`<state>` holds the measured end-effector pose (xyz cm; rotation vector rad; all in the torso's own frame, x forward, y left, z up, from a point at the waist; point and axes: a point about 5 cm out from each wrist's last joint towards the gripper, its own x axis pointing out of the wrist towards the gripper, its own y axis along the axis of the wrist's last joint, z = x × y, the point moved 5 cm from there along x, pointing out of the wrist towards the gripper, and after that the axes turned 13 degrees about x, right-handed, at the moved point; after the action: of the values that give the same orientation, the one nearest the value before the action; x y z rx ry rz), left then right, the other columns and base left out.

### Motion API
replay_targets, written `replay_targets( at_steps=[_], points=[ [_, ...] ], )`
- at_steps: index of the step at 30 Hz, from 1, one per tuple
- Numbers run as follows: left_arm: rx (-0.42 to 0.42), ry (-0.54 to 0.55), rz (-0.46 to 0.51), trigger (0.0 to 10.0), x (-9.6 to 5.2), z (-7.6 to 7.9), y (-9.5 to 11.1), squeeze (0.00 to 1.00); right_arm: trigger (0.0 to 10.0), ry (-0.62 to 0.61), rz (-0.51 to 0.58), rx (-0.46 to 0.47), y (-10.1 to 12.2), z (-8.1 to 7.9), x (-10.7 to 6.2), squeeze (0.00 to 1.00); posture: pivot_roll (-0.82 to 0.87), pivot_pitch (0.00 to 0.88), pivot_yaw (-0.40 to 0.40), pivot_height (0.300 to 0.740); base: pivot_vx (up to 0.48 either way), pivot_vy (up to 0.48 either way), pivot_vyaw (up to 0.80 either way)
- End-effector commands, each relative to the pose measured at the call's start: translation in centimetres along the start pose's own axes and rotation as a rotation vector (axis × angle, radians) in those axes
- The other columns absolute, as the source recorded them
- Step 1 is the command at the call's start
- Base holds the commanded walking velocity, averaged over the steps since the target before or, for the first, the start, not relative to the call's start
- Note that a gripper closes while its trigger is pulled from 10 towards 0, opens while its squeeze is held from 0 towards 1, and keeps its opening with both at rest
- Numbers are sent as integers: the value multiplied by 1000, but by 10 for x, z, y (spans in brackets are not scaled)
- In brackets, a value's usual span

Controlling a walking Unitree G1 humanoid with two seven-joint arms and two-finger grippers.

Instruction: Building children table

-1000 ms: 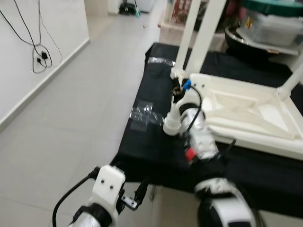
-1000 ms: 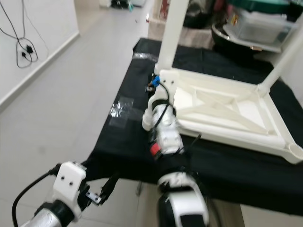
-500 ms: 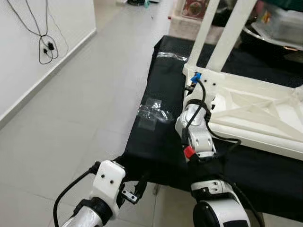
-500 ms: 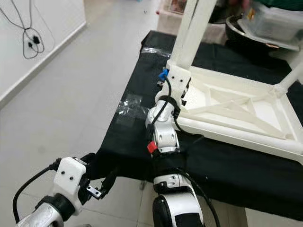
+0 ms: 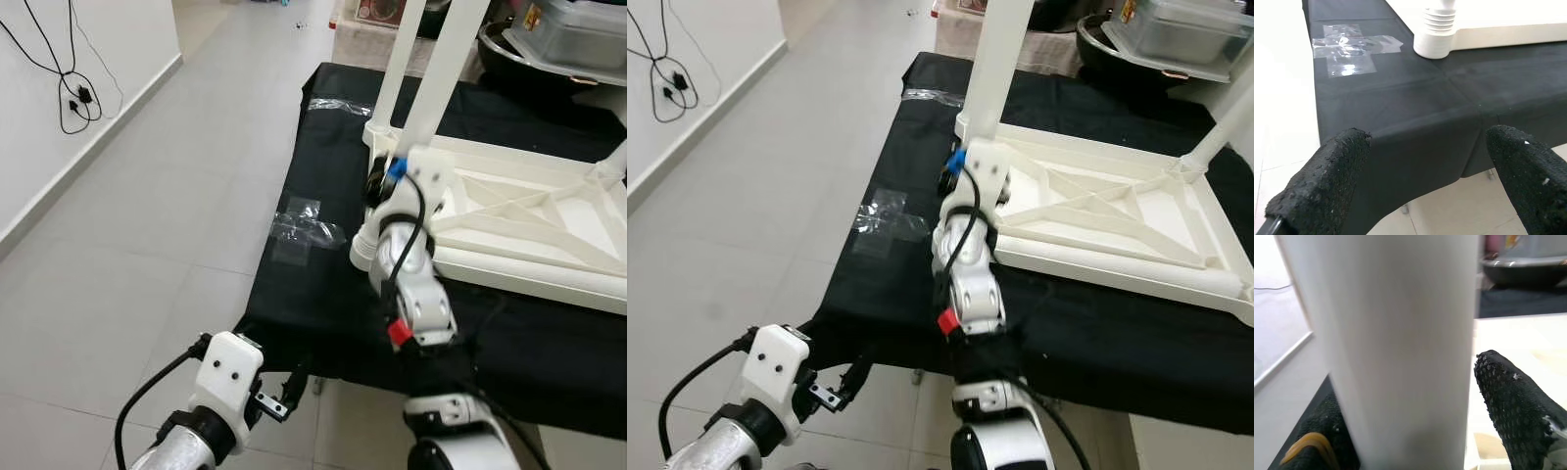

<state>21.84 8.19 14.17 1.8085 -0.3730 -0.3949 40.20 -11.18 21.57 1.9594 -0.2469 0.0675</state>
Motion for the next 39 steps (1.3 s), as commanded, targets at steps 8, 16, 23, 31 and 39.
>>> replay_targets(
  at_steps=[8,16,23,31,39],
  points=[
    [-9,-8,-15,10000,-1,3,-5,0,10000,297,25,-2,23,-1,12,0,126,130,-129,740,0,0,0],
    [-8,-7,-14,10000,-1,3,-5,0,10000,380,18,-41,30,2,21,0,128,130,-129,740,0,0,0],
    [-8,-5,-12,10000,-1,3,-3,0,10000,598,-144,-9,24,-3,38,0,136,133,-136,740,0,0,0],
    [-7,-4,-12,10000,-1,4,-3,0,10000,773,-271,-9,24,-9,41,0,145,136,-143,740,0,0,0],
    [-7,-2,-14,10000,-2,4,-3,0,10000,874,-382,-7,19,-11,38,0,147,135,-144,740,0,0,0]
  ],
)
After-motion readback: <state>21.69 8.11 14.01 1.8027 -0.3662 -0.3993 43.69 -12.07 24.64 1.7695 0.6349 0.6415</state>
